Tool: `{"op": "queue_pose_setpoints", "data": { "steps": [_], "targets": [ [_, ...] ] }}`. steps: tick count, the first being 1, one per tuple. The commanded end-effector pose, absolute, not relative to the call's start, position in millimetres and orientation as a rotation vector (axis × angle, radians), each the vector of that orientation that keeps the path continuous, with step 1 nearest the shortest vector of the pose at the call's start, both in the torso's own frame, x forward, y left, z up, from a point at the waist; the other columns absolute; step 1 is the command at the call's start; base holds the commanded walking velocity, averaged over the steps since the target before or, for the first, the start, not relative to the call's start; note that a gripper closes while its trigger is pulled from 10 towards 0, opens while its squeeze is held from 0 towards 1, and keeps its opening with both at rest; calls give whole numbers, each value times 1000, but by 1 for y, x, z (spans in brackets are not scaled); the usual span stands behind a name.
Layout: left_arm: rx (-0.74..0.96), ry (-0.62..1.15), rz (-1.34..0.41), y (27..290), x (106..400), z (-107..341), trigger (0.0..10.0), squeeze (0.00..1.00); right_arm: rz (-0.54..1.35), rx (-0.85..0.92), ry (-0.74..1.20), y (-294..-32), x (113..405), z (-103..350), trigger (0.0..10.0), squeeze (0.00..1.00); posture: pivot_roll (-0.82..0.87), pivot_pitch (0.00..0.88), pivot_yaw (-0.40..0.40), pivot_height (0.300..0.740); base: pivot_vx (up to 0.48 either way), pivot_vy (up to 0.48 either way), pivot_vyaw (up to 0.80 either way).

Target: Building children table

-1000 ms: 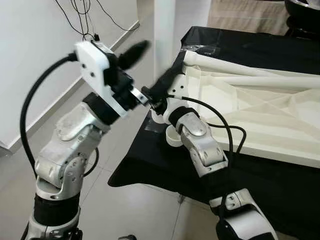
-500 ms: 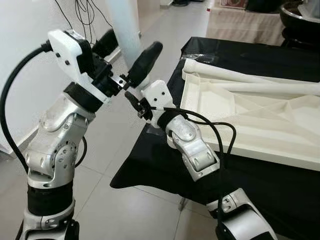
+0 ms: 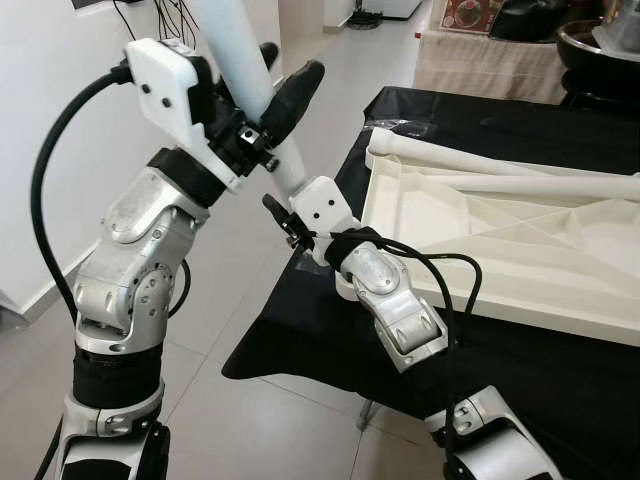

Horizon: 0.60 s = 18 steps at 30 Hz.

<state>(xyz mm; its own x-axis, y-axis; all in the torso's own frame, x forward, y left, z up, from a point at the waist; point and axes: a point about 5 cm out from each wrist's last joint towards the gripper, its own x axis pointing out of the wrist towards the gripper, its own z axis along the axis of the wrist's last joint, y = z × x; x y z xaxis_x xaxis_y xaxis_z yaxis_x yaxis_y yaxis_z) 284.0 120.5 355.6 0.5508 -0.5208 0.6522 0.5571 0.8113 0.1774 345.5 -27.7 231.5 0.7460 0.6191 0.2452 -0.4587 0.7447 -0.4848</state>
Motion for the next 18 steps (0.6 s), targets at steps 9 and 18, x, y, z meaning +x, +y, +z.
{"op": "queue_pose_setpoints", "data": {
  "steps": [9,18],
  "targets": [
    [-91,-767,-633,126,290,363,0,0,725,-452,-425,-12,337,225,10000,0,16,48,30,740,0,0,0],
    [-60,-684,-1028,118,285,356,0,0,1101,-381,-395,-12,326,234,10000,1000,27,26,29,740,0,0,0]
  ]
}}
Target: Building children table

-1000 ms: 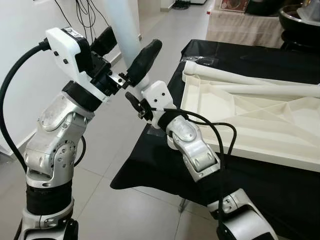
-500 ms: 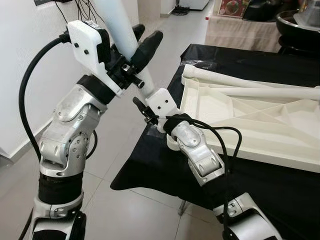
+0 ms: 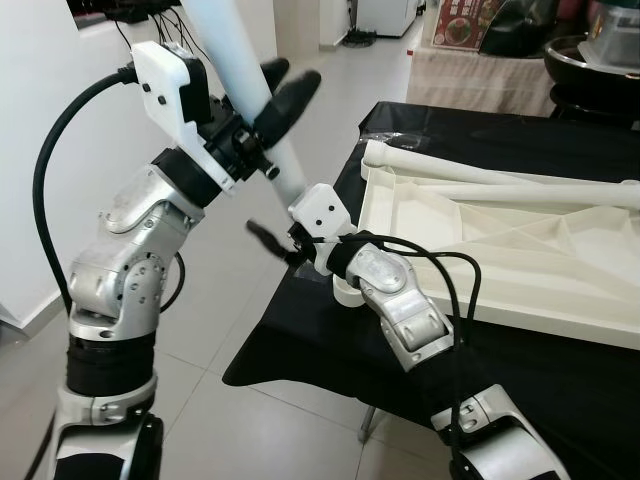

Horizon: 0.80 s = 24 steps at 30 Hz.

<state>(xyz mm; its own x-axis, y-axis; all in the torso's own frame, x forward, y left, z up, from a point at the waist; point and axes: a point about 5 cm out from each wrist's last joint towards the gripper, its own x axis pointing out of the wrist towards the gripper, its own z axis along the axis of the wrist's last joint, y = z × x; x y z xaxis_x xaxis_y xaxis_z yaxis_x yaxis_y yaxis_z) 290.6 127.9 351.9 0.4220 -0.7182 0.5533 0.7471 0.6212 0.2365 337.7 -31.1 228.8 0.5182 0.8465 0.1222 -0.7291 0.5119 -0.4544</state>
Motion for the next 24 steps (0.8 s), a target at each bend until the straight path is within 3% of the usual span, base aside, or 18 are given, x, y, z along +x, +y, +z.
{"op": "queue_pose_setpoints", "data": {
  "steps": [1,3,4,5,6,9,12,13,14,15,24],
  "targets": [
    [-69,-651,-1145,116,282,355,0,0,1158,-417,-392,-13,325,234,10000,318,35,22,26,740,0,0,0],
    [-69,-651,-1145,116,282,355,0,0,1158,-417,-392,-13,325,234,10000,318,35,22,26,740,0,0,0],
    [-80,-614,-1265,115,277,354,0,0,1208,-439,-380,-15,324,233,10000,0,39,20,23,740,0,0,0],
    [-77,-581,-1391,115,271,353,0,0,1265,-472,-363,-16,323,231,10000,0,40,18,22,740,0,0,0],
    [-77,-581,-1391,115,271,353,0,0,1265,-472,-363,-16,323,231,10000,0,40,18,22,740,0,0,0],
    [-72,-527,-1631,118,258,353,0,0,1323,-509,-344,-17,323,229,10000,0,36,17,22,740,0,0,0],
    [-83,-517,-1698,118,255,354,0,0,1323,-503,-344,-17,324,230,10000,0,32,19,20,740,0,0,0],
    [-80,-505,-1750,118,252,353,0,0,1327,-492,-342,-18,325,231,4314,0,30,20,20,740,0,0,0],
    [-80,-505,-1750,118,252,353,0,0,1327,-492,-342,-18,325,231,4314,0,30,20,20,740,0,0,0],
    [-57,-496,-1791,118,250,352,0,0,1338,-481,-331,-18,325,230,0,0,25,23,19,740,0,0,0],
    [79,-402,-1895,117,243,334,0,0,1401,-494,-258,-26,323,221,0,0,18,29,12,740,0,0,0]
  ]
}}
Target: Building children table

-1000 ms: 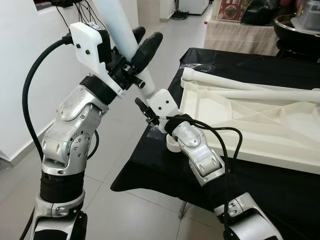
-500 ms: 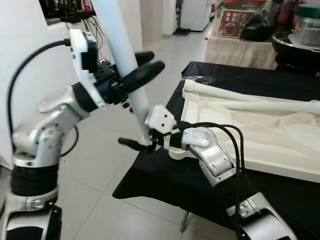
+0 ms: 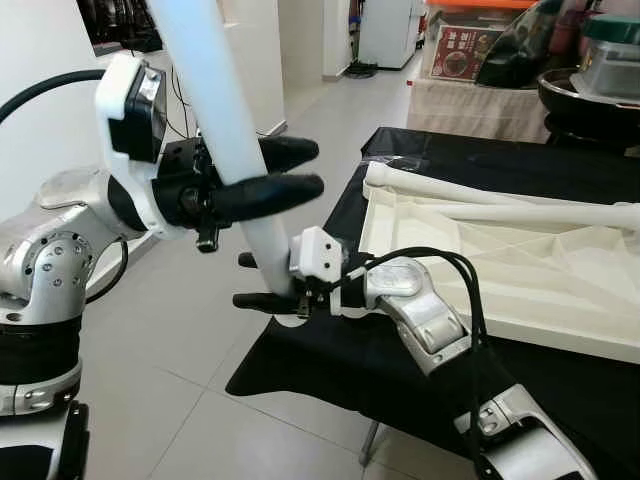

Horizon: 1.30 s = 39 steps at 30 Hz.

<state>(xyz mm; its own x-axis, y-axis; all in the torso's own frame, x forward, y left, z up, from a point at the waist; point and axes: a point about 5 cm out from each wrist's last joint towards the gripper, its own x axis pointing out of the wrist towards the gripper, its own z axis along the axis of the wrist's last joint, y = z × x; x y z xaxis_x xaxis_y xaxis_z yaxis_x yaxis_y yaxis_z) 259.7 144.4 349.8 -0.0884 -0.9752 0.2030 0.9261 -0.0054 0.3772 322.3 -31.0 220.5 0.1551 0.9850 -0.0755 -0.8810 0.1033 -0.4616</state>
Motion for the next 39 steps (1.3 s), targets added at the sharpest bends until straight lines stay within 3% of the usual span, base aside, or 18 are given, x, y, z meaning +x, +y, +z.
{"op": "queue_pose_setpoints", "data": {
  "steps": [1,6,7,9,10,11,13,14,19,20,22,26,29,30,33,34,38,39],
  "targets": [
    [83,-391,-1903,117,243,332,0,0,1392,-494,-242,-27,325,220,0,0,18,29,12,740,0,0,0],
    [104,-376,-1901,117,242,327,0,0,1359,-500,-222,-28,330,218,0,0,17,33,7,740,0,0,0],
    [102,-366,-1876,116,244,325,4588,0,1338,-500,-218,-28,332,218,0,0,17,36,9,740,0,0,0],
    [102,-366,-1876,116,244,325,4588,0,1338,-500,-218,-28,332,218,0,0,17,36,9,740,0,0,0],
    [87,-359,-1836,114,247,324,10000,635,1302,-500,-217,-28,335,218,0,0,18,40,6,740,0,0,0],
    [80,-372,-1766,113,253,324,10000,1000,1252,-489,-216,-28,339,218,0,0,19,45,5,740,0,0,0],
    [79,-382,-1722,113,256,323,10000,1000,1221,-479,-214,-29,341,219,0,0,19,45,5,740,0,0,0],
    [78,-426,-1596,117,265,326,10000,1000,1148,-466,-215,-32,347,221,0,0,18,56,2,740,0,0,0],
    [64,-506,-1355,131,279,334,10000,1000,1017,-432,-217,-38,358,224,0,0,20,65,0,740,0,0,0],
    [-9,-629,-978,164,292,351,10000,1000,805,-358,-209,-52,374,231,0,0,29,84,-8,740,0,0,0],
    [-40,-667,-869,176,292,355,10000,1000,736,-333,-205,-57,379,232,0,0,29,86,-9,740,0,0,0],
    [-111,-691,-710,200,280,349,10000,1000,609,-251,-210,-68,388,238,0,0,41,118,-22,740,0,0,0],
    [-131,-669,-687,202,269,337,10000,1000,567,-198,-214,-71,390,241,0,0,49,133,-26,740,0,0,0],
    [-147,-651,-682,198,262,328,10000,867,538,-161,-213,-74,392,242,0,0,55,143,-29,740,0,0,0],
    [-159,-641,-680,195,257,323,10000,867,519,-138,-212,-76,393,243,0,0,56,146,-30,740,0,0,0],
    [-210,-605,-694,186,251,312,10000,0,536,-81,-206,-75,393,244,0,0,62,161,-33,740,0,0,0],
    [-184,-530,-702,172,250,294,10000,0,611,-56,-216,-68,390,245,0,0,59,186,-34,740,0,0,0],
    [-150,-433,-713,157,248,268,10000,0,743,-47,-229,-59,382,245,10000,0,57,199,-32,740,0,0,0]
  ]
}}
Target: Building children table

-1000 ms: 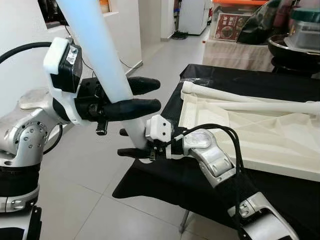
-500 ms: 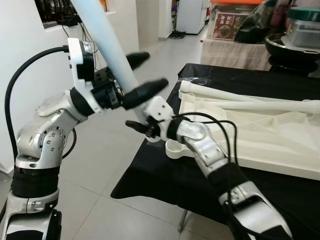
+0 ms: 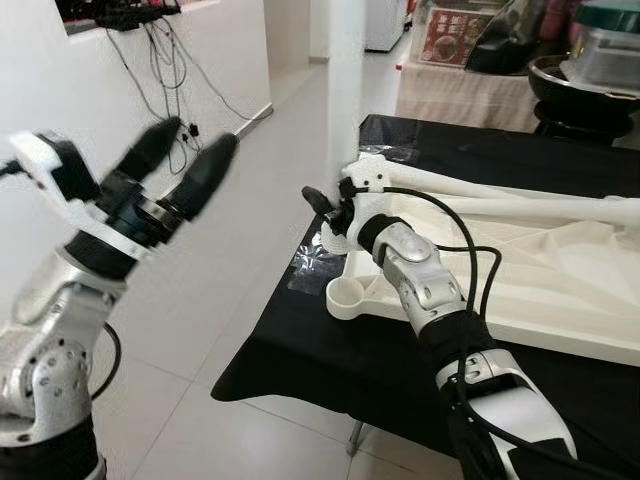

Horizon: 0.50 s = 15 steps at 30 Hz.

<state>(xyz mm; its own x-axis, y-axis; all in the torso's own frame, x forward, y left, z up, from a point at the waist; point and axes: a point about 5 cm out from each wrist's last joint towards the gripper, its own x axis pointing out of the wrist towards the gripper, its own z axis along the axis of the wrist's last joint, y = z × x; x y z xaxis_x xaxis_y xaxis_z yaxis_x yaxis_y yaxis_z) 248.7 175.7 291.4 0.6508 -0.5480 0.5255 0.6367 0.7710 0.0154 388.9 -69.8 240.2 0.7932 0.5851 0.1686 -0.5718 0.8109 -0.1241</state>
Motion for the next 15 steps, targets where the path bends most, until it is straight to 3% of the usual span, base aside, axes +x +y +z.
{"op": "queue_pose_setpoints", "data": {
  "steps": [1,4,6,9,15],
  "targets": [
    [-150,-433,-713,157,248,268,10000,0,743,-47,-229,-59,382,245,10000,0,57,199,-32,740,0,0,0],
    [-142,-212,-742,117,234,206,10000,0,979,-130,-217,-47,366,237,10000,0,56,222,-36,740,0,0,0],
    [-142,-212,-742,117,234,206,10000,0,979,-130,-217,-47,366,237,10000,0,56,222,-36,740,0,0,0],
    [-150,-116,-731,96,221,186,10000,0,1048,-166,-212,-45,361,234,10000,0,59,254,-35,740,0,0,0],
    [-102,-49,-698,95,213,168,10000,0,1033,-165,-216,-48,368,238,10000,0,60,302,-41,740,0,0,0]
  ]
}}
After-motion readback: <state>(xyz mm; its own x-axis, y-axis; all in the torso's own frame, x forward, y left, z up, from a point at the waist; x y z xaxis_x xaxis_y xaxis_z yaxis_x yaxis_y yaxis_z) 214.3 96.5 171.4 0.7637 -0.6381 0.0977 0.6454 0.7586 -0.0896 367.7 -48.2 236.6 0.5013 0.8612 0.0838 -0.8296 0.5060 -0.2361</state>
